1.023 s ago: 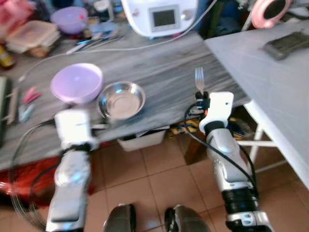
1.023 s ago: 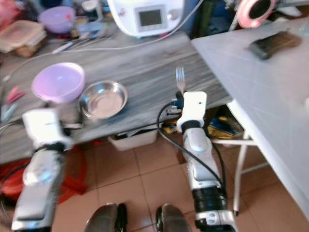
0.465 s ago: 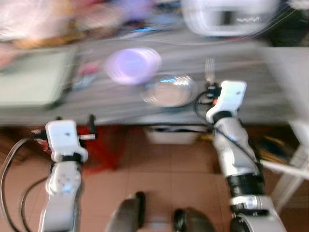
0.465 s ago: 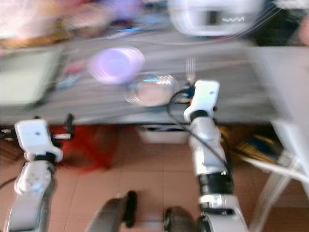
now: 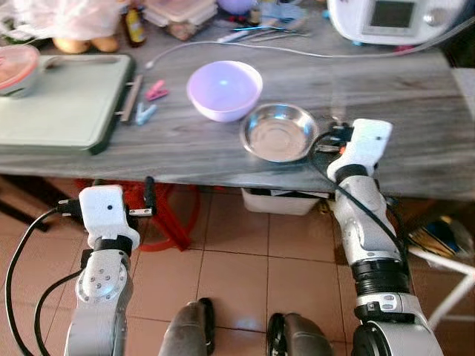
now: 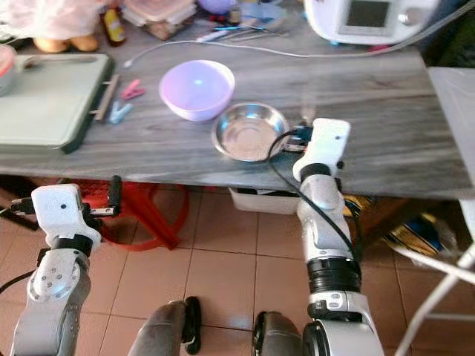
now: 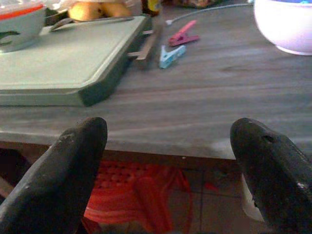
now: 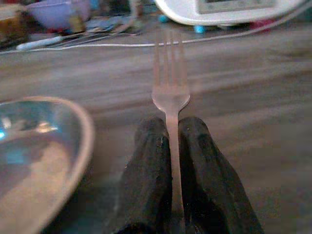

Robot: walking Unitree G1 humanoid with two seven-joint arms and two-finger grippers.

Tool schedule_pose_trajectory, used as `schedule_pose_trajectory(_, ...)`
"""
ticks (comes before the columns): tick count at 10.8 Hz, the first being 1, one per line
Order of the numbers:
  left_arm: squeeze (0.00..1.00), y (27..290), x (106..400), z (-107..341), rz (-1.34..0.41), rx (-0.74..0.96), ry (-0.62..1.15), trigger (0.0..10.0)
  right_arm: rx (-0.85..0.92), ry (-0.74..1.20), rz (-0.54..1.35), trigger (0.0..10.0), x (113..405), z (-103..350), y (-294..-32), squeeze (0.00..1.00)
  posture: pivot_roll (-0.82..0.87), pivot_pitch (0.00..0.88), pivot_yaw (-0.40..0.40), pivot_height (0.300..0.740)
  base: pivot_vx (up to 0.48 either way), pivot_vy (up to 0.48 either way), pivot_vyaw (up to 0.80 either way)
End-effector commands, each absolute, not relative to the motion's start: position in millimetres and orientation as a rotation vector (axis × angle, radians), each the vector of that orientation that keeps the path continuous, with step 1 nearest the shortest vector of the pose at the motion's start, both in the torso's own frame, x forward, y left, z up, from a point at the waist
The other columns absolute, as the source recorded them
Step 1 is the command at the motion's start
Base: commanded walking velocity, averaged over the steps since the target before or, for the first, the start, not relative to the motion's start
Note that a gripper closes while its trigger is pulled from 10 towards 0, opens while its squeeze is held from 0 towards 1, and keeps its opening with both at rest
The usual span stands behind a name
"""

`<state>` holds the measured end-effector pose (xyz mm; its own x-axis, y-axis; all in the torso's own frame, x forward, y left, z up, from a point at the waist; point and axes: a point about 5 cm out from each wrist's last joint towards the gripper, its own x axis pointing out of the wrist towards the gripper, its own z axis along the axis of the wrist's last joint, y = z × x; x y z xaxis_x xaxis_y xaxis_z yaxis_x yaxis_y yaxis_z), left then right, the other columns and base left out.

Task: Setting the table

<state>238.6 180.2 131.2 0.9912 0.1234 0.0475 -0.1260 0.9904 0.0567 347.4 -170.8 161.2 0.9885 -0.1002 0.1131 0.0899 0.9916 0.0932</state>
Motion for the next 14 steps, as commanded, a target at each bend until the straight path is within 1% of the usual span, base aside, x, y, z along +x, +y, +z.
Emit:
schedule_pose_trajectory(1, 0.00, 183, 235, 133, 0.118, 0.070, -0.038, 10.0, 0.134, -0.075, -0.123, 10.0, 348, 154, -172, 0.00, 0.08, 0.234, 0.041, 0.740, 0.000, 0.000, 0.00)
schedule_pose_trajectory(3, 0.00, 182, 236, 133, 0.104, 0.077, -0.034, 10.0, 0.194, -0.040, -0.140, 10.0, 354, 151, -172, 0.00, 0.08, 0.242, 0.048, 0.740, 0.000, 0.000, 0.00)
schedule_pose_trajectory(4, 0.00, 182, 236, 133, 0.100, 0.080, -0.031, 10.0, 0.257, -0.002, -0.133, 10.0, 359, 148, -168, 0.00, 0.08, 0.247, 0.048, 0.740, 0.000, 0.000, 0.00)
schedule_pose_trajectory(7, 0.00, 180, 236, 132, 0.093, 0.081, -0.024, 10.0, 0.294, 0.055, -0.081, 10.0, 367, 146, -156, 0.00, 0.09, 0.251, 0.044, 0.740, 0.000, 0.000, 0.00)
schedule_pose_trajectory(8, 0.00, 179, 235, 132, 0.092, 0.080, -0.023, 10.0, 0.289, 0.080, -0.066, 10.0, 368, 143, -154, 0.00, 0.08, 0.252, 0.044, 0.740, 0.000, 0.000, 0.00)
schedule_pose_trajectory(9, 0.00, 178, 236, 132, 0.091, 0.079, -0.022, 10.0, 0.248, 0.142, -0.042, 10.0, 370, 136, -153, 0.00, 0.08, 0.254, 0.043, 0.740, 0.000, 0.000, 0.00)
schedule_pose_trajectory(10, 0.00, 178, 235, 132, 0.090, 0.079, -0.020, 10.0, 0.241, 0.154, -0.046, 10.0, 370, 134, -156, 0.00, 0.08, 0.255, 0.043, 0.740, 0.000, 0.000, 0.00)
schedule_pose_trajectory(12, 0.00, 177, 236, 132, 0.085, 0.078, -0.017, 10.0, 0.244, 0.196, -0.011, 10.0, 371, 129, -152, 0.00, 0.08, 0.254, 0.044, 0.740, 0.000, 0.000, 0.00)
schedule_pose_trajectory(14, 0.00, 176, 238, 131, 0.082, 0.076, -0.017, 10.0, 0.191, 0.240, 0.020, 10.0, 370, 124, -151, 0.00, 0.08, 0.250, 0.040, 0.740, 0.000, 0.000, 0.00)
